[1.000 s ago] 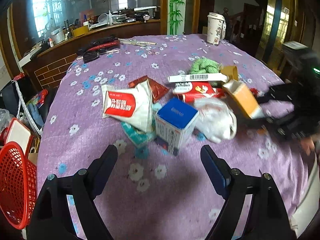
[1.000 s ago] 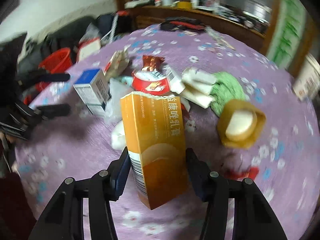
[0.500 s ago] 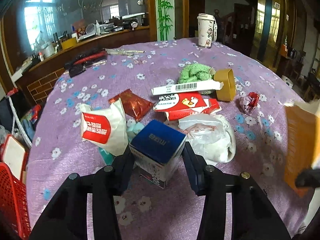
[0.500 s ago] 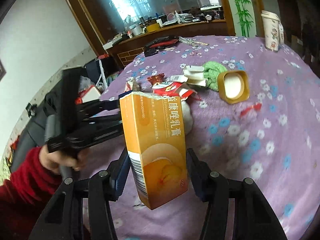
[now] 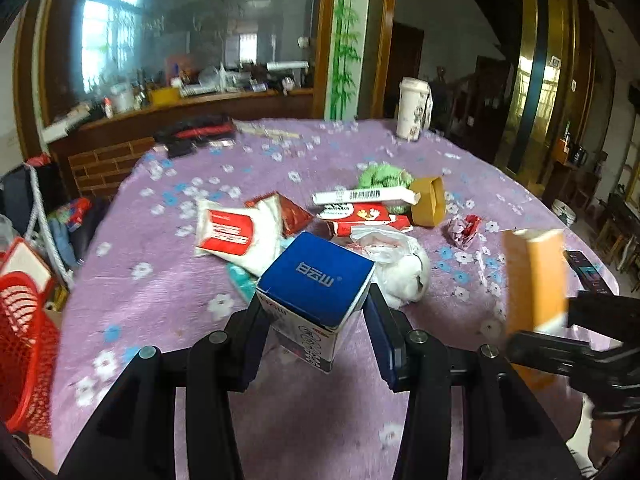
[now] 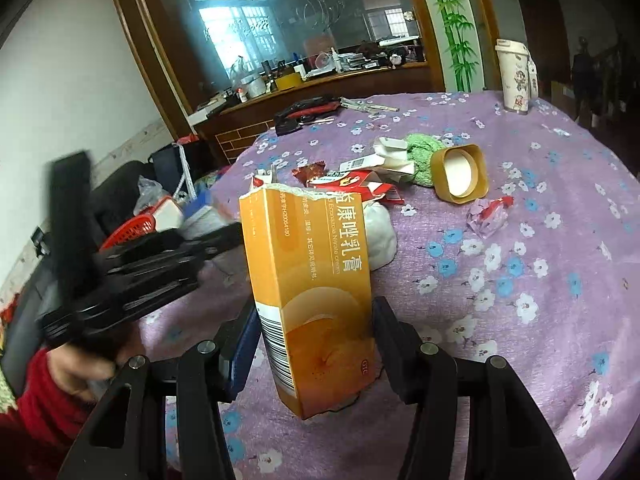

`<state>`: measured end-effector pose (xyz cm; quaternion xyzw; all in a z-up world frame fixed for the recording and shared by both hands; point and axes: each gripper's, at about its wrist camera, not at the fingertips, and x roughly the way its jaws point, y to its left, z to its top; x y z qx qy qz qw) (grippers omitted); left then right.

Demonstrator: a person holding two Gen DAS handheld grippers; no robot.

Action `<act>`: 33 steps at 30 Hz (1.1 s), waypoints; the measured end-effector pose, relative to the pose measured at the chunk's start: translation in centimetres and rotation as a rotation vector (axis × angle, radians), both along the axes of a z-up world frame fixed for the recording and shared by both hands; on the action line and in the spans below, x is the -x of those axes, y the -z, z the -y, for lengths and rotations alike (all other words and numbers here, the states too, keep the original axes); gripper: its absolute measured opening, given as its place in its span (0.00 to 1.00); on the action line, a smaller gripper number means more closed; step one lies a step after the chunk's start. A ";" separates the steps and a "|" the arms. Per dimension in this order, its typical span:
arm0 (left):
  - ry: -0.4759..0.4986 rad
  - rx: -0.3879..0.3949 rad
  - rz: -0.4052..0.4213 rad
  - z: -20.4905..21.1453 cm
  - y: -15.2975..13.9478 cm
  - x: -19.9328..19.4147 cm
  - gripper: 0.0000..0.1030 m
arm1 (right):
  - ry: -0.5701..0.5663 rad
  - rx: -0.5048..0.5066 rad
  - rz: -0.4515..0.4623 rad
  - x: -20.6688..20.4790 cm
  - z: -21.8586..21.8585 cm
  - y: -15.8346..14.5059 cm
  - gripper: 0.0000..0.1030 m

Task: Collect trash
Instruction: 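Grasp the blue-and-white box with the left tool while the right tool lifts the orange box, then lift the blue-and-white box with the left tool while the right tool holds the orange box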

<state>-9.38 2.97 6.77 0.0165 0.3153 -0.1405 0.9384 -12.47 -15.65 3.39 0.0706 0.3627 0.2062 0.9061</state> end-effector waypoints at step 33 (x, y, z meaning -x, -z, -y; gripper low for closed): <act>0.205 0.125 -0.038 -1.6 1.7 -1.5 0.44 | 0.158 0.092 -0.038 -7.4 -4.0 2.6 0.57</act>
